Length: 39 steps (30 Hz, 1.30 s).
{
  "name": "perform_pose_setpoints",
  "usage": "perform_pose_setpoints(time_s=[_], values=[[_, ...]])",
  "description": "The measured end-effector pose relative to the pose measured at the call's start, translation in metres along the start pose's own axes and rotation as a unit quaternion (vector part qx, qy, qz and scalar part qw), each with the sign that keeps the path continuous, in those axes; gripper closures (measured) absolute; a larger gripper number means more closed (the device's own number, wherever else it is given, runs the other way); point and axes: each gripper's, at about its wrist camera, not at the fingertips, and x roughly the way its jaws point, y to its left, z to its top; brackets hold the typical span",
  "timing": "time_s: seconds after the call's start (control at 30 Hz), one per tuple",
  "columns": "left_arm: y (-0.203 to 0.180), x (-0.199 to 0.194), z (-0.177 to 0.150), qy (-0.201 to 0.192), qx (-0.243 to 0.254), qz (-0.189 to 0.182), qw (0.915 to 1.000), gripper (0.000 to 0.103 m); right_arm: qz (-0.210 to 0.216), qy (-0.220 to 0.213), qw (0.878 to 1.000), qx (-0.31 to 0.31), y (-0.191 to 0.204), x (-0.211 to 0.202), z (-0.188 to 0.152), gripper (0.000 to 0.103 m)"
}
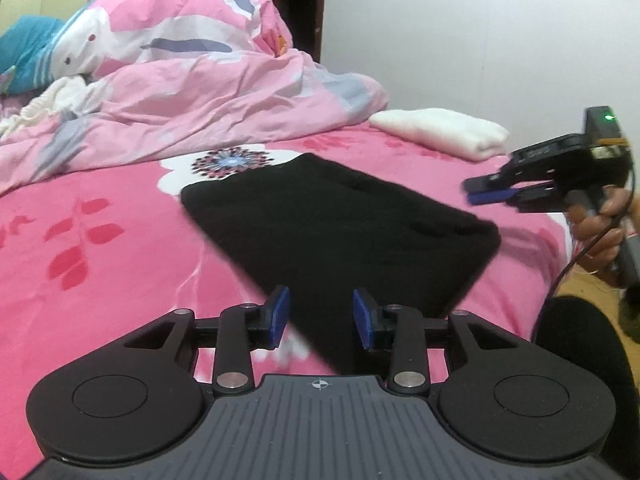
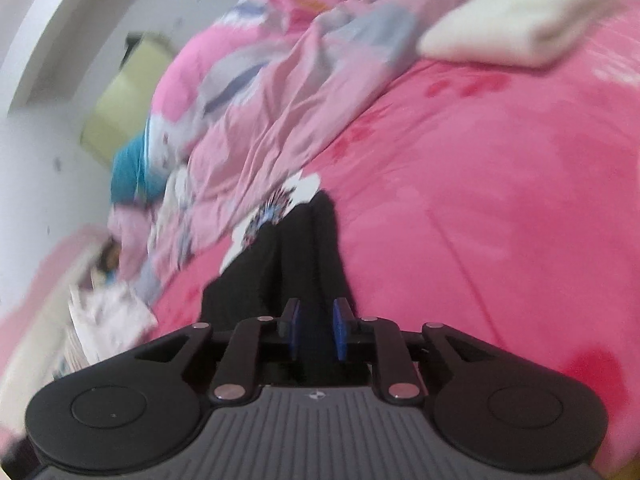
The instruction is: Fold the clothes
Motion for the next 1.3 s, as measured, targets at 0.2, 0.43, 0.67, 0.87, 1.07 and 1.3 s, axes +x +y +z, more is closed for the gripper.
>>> perform_pose_setpoints(time_s=[0.2, 0.43, 0.67, 0.87, 1.07, 1.3], values=[[-0.018, 0.015, -0.002, 0.001, 0.045, -0.011, 0.9989, 0.068, 0.002, 0.039, 0.995, -0.087, 0.019, 0.029, 0.016, 0.084], [-0.032, 0.018, -0.010, -0.003, 0.092, -0.009, 0.9958, 0.068, -0.023, 0.063, 0.984, -0.163, 0.034, 0.046, 0.020, 0.084], [-0.032, 0.023, -0.011, -0.003, 0.091, -0.012, 0.9958, 0.068, -0.024, 0.110, 0.975, -0.191, 0.042, 0.060, 0.019, 0.084], [-0.030, 0.025, -0.012, -0.003, 0.085, -0.016, 0.9962, 0.068, -0.023, 0.115, 0.975, -0.186, 0.037, 0.059, 0.017, 0.084], [-0.029, 0.025, -0.010, -0.006, 0.084, -0.015, 0.9963, 0.068, -0.009, 0.074, 0.984, -0.164, 0.033, 0.049, 0.022, 0.101], [-0.032, 0.027, -0.008, -0.008, 0.095, -0.013, 0.9954, 0.068, -0.019, 0.034, 0.987, -0.155, 0.031, 0.035, 0.024, 0.102]])
